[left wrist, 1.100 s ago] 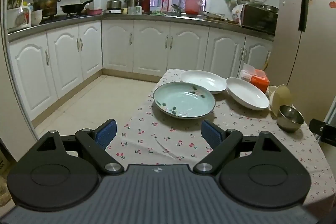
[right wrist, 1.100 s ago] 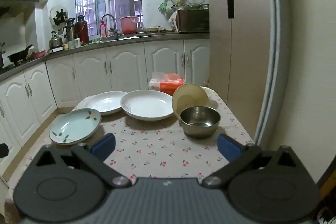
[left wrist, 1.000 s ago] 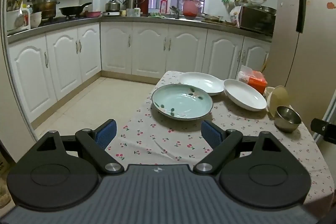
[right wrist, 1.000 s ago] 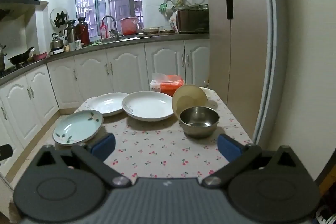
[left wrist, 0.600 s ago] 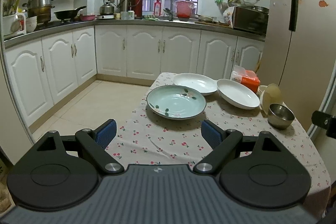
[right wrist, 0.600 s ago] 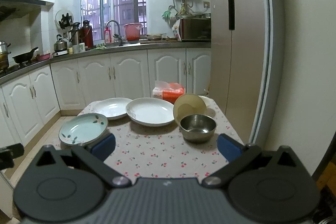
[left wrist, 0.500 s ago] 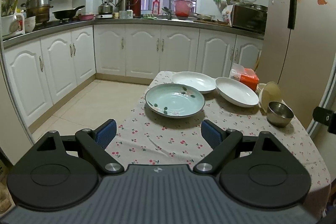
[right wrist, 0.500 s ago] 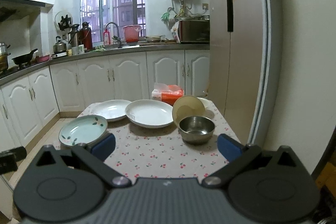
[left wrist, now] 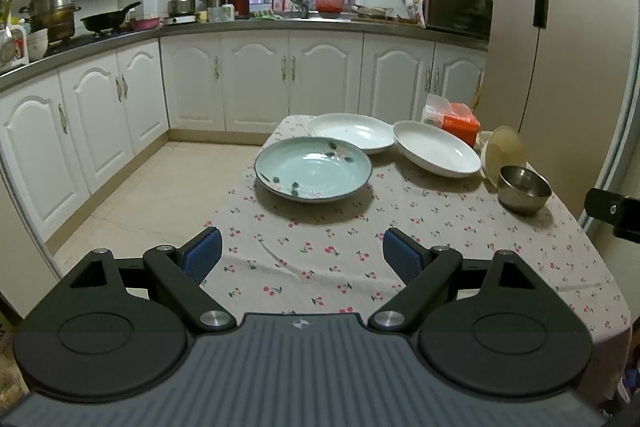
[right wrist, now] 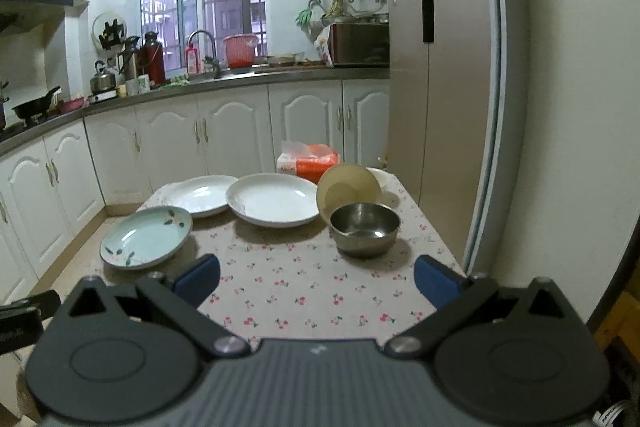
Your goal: Organize plates and bowls
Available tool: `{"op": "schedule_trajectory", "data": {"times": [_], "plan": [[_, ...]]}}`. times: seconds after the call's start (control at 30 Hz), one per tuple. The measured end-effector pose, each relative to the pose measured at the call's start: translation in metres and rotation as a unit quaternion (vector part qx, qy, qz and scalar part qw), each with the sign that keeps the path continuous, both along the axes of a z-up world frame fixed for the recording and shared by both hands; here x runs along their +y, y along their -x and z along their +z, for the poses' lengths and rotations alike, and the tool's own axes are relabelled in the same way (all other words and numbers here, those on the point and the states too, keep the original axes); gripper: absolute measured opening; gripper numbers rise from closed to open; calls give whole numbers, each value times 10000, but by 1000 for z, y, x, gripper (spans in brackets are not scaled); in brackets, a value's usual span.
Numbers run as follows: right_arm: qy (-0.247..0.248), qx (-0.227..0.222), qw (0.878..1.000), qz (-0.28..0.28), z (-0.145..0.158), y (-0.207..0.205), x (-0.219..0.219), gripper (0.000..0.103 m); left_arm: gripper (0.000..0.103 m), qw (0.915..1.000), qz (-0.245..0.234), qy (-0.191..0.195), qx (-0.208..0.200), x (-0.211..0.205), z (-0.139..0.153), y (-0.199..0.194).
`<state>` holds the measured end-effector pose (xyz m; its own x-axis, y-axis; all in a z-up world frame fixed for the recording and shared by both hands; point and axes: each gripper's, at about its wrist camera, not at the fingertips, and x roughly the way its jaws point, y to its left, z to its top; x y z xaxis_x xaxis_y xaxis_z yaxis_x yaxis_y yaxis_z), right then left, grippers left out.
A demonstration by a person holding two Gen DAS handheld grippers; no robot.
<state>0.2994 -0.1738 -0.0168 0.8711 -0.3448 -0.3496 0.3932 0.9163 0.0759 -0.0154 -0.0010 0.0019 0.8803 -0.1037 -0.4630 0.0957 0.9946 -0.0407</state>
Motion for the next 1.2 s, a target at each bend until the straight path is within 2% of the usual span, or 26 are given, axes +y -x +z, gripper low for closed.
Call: {"op": "schedule_trajectory", "data": {"times": [0.13,0.67,1.0,1.2], "plan": [[12,65,9999,79,-5,-2,1,102,103,9998,-45,-176,-9,-2,-3,0],[-212,251,9992,215,-22,-22,-4,102,103,9991,31,-312,282,6,-14,-20],[-511,380,9947,808,-31,-57,0,102,103,9975,247,-311,584,21,-24,-51],[-681,365,9893,1234,-29,-91,4,102,103,9969,443,-153,626,45,-26,-77]]}}
